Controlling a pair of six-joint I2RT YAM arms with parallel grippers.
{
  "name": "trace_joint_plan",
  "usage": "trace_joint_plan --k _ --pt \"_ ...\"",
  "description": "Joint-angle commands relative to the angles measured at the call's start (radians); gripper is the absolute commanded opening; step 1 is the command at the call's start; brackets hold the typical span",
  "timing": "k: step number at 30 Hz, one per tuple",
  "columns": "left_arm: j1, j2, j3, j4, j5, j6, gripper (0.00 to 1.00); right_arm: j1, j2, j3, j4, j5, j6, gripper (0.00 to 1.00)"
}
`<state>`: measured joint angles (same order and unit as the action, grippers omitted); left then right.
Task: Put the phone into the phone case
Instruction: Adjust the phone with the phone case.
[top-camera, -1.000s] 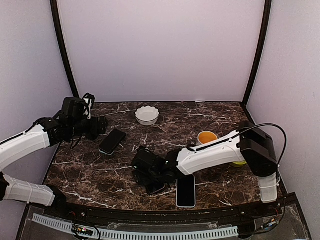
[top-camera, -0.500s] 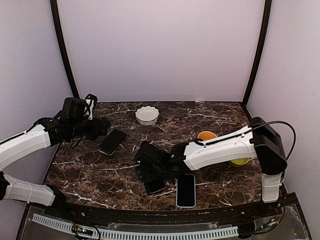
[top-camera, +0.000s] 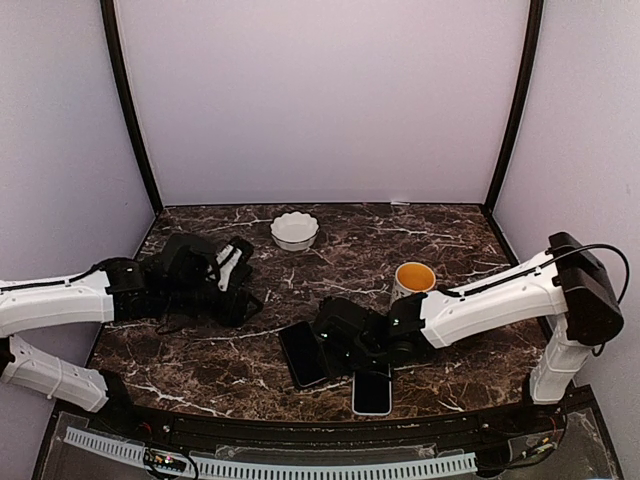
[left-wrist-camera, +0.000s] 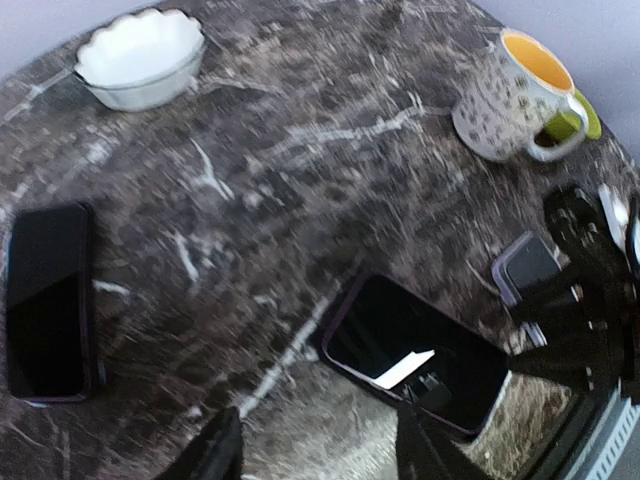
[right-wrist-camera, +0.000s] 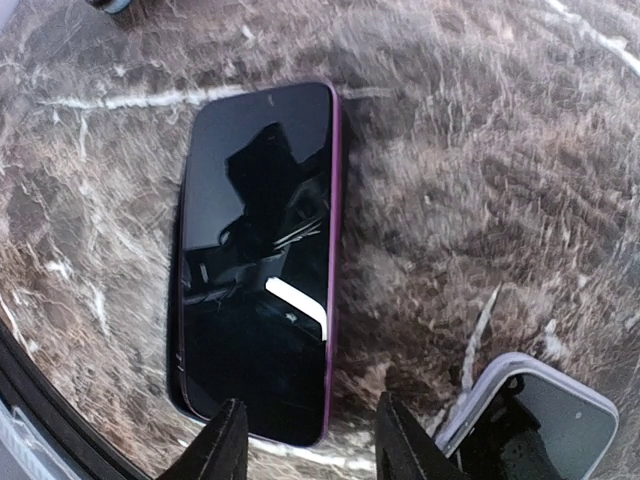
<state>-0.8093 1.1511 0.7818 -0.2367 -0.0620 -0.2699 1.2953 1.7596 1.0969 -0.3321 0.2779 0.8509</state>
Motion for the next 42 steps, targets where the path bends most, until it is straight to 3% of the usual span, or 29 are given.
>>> trace_joint_plan --k 1,10,25,37,42 --pt "-0.113 0.007 -0.092 -0.092 0.019 -0.045 0.42 0.001 -0.021 -0.037 0.100 -0.057 0.039 0.38" --pt "-0.319 0.174 -0.170 -0.004 0.034 -0.053 0.34 0.005 -0.026 -0.101 0.170 -0.066 0.074 0.22" --pt "-0.386 0.396 -0.125 0.146 0.096 0.003 0.28 0.021 -0.022 -0.119 0.175 -0.078 0.077 0.10" --pt "-0.386 0.426 -0.120 0.187 0.101 0.023 0.24 0.024 0.015 -0.111 0.210 -0.105 0.092 0.06" --pt "-0.386 0.412 -0.138 0.182 0.090 0.024 0.24 0.024 -0.038 -0.104 0.155 -0.062 0.083 0.15"
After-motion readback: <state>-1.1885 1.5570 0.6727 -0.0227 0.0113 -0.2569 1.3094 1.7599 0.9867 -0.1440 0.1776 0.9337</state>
